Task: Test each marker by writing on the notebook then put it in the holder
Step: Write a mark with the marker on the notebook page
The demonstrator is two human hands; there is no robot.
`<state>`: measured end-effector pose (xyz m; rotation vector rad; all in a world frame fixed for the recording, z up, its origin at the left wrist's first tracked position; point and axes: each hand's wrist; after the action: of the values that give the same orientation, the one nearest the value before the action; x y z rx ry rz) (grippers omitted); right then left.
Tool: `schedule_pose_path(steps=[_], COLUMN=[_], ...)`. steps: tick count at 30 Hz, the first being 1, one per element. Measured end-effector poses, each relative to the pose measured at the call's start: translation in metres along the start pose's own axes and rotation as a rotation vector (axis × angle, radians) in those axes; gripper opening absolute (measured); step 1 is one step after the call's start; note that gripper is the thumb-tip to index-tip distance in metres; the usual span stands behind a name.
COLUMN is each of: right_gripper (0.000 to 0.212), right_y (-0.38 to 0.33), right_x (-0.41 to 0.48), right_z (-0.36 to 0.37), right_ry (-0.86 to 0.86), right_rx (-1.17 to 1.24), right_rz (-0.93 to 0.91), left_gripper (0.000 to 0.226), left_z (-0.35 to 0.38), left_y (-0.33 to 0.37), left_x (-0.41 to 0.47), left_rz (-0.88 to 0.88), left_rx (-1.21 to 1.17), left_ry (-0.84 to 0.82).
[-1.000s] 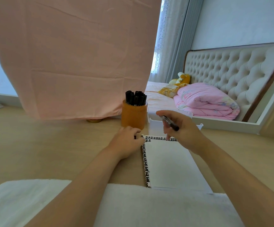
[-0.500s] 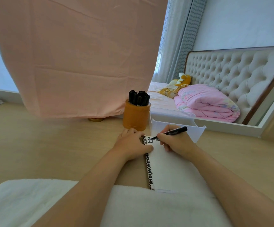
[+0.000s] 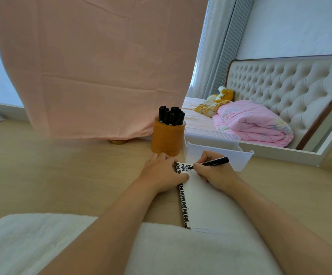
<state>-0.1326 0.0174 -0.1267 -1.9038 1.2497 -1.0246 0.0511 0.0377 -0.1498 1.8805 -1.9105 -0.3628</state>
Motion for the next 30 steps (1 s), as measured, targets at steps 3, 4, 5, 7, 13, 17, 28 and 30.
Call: schedule_pose_path(steps=[3, 4, 5, 7, 13, 17, 28, 30], right_gripper=[0.027, 0.026, 0.026, 0.028, 0.028, 0.030, 0.031, 0.030], right_y=[0.0004, 0.0003, 0.0003, 0.0005, 0.0019, 0.0019, 0.0008, 0.0018], right_x=[0.0008, 0.0008, 0.0007, 0.0011, 0.0011, -0.0005, 0.0002, 0.0001], right_z=[0.0009, 0.0008, 0.0008, 0.0010, 0.0008, 0.0002, -0.0005, -0.0013], right_ry=[-0.013, -0.016, -0.018, -0.013, 0.019, -0.007, 0.008, 0.003], right_rx=[-0.035, -0.038, -0.041, -0.056, -0.080, -0.089, -0.046, -0.033], right_rz=[-0.008, -0.008, -0.010, -0.017, -0.038, -0.056, -0.041, -0.046], left_gripper=[0.072, 0.072, 0.072, 0.072, 0.073, 0.074, 0.074, 0.074], left_z=[0.0003, 0.0004, 0.0005, 0.0007, 0.0008, 0.0013, 0.0009, 0.0006], left_y=[0.0004, 0.0004, 0.0002, -0.0004, -0.0007, -0.0011, -0.0013, -0.0012], left_x=[0.0001, 0.0000, 0.0001, 0.0003, 0.0008, 0.0007, 0.0004, 0.0003], left_rz=[0.000, -0.001, -0.001, -0.001, 0.001, 0.003, 0.002, 0.000], left_rx=[-0.001, 0.000, -0.001, -0.003, 0.004, 0.010, 0.016, 0.019], left_ry=[0.000, 0.002, 0.004, 0.004, 0.004, 0.004, -0.004, -0.004])
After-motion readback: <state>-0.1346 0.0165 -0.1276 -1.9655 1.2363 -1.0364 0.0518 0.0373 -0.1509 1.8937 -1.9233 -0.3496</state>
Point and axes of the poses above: each hand's wrist, its own x-axis towards the middle knuckle, its own z-axis out of the palm, y = z × x, and after that the axes turned 4 degrees about -z, right-handed
